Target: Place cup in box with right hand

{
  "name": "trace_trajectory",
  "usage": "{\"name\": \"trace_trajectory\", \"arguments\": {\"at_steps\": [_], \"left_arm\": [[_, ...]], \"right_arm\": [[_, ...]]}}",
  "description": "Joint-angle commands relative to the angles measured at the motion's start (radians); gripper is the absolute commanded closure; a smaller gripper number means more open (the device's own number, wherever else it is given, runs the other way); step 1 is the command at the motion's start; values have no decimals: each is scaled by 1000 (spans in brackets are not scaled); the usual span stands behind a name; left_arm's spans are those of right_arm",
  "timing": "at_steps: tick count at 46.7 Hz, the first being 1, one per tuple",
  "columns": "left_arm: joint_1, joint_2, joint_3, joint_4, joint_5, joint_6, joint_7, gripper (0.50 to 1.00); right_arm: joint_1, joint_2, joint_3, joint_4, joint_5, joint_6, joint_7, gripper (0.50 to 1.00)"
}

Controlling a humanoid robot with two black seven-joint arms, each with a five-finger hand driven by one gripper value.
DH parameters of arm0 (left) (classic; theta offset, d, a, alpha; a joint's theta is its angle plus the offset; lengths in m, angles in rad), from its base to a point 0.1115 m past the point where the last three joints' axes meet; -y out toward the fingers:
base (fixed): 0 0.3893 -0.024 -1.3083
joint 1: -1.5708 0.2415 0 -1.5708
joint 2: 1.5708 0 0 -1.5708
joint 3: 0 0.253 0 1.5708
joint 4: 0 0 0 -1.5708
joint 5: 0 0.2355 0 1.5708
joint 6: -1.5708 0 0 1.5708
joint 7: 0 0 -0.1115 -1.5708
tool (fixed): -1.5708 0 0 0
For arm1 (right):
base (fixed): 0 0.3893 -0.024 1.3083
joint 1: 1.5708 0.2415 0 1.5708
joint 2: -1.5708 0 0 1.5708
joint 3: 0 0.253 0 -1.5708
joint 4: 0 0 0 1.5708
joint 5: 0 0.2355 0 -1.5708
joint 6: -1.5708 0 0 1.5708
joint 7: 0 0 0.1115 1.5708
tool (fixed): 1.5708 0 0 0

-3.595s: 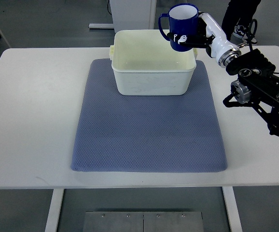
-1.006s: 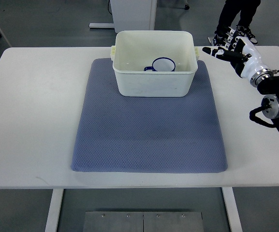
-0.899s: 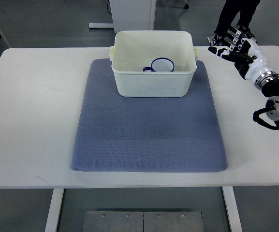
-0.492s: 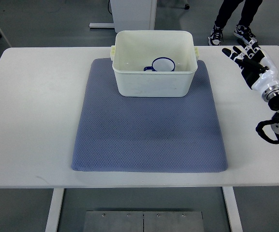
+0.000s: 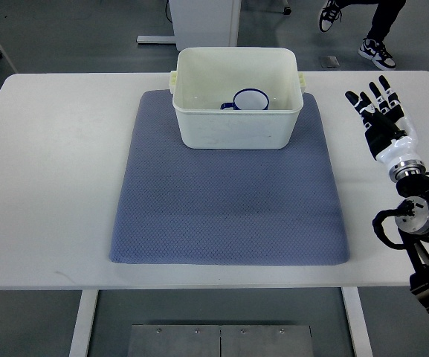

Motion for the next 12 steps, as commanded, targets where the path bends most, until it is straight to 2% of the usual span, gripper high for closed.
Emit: {"name": "trace_trajectory", "arguments": {"at_steps": [1, 12], "left_arm": [[0, 0, 0, 0, 0, 0, 0, 500], [0, 0, 0, 0, 0, 0, 0, 500]], "right_arm": [[-16, 25, 11, -2, 0, 0, 2, 500], [-37, 65, 14, -11, 0, 1, 18, 500]]}}
